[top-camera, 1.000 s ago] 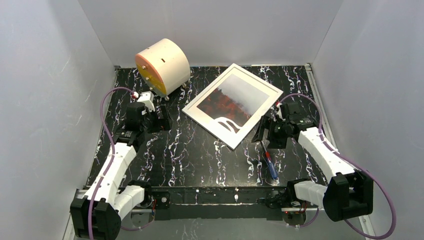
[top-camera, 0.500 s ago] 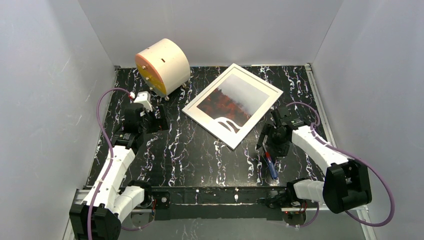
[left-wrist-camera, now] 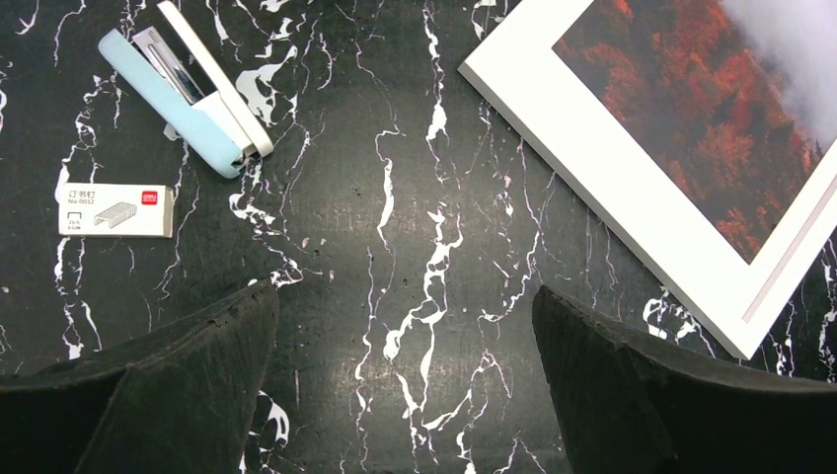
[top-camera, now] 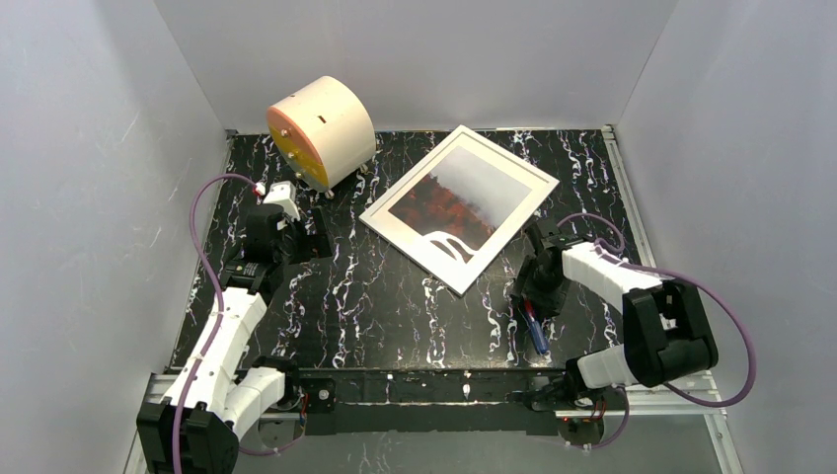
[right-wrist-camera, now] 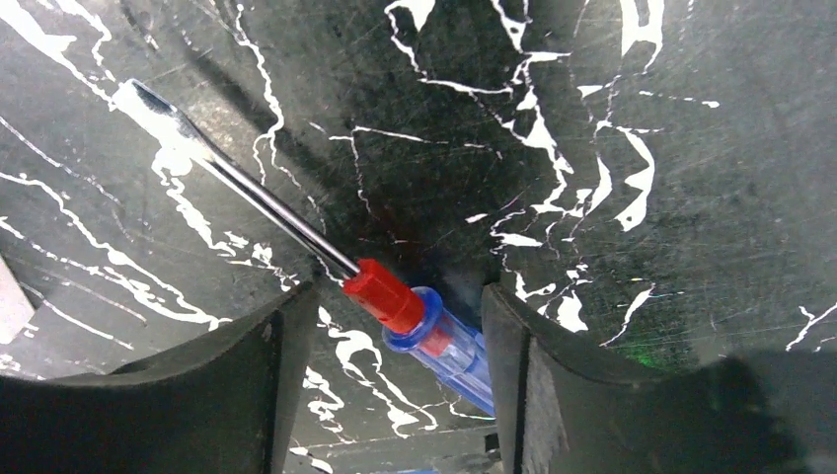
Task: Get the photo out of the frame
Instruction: Move the screwdriver to the center of the board.
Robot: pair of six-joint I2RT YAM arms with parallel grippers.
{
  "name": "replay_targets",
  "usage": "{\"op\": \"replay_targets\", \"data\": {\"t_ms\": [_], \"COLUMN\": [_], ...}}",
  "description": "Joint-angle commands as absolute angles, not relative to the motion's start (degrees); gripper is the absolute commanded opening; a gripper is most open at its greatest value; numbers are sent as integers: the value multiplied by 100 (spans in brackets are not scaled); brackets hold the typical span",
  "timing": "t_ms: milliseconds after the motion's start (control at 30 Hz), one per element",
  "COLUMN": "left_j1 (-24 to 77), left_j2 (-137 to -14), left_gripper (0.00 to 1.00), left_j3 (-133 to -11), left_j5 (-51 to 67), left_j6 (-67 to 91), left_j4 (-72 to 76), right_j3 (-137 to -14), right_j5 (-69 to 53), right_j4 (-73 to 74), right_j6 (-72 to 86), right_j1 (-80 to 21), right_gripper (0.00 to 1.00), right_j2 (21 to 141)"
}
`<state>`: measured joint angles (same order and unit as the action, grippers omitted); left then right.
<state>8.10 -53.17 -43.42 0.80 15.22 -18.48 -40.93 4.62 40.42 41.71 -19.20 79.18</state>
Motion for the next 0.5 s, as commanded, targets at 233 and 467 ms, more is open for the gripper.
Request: {"op": "replay_targets", "data": {"t_ms": [233, 467], "left_j1": [817, 817], "left_j2": [-5353, -5388], "left_gripper": [99, 99], "left_j3": [-4342, -4345], "left_j5": [-163, -151], "left_j6": [1529, 1538], "left_j4": [-2016, -2013], "right_j3": [-4196, -4711], "right_j5": [1395, 2002], "right_j4": [3477, 3338], "right_j6": [4360, 4270], "right_j1": [-1978, -1688], "right_gripper": [45, 23], "right_j2": [8420, 8953]}}
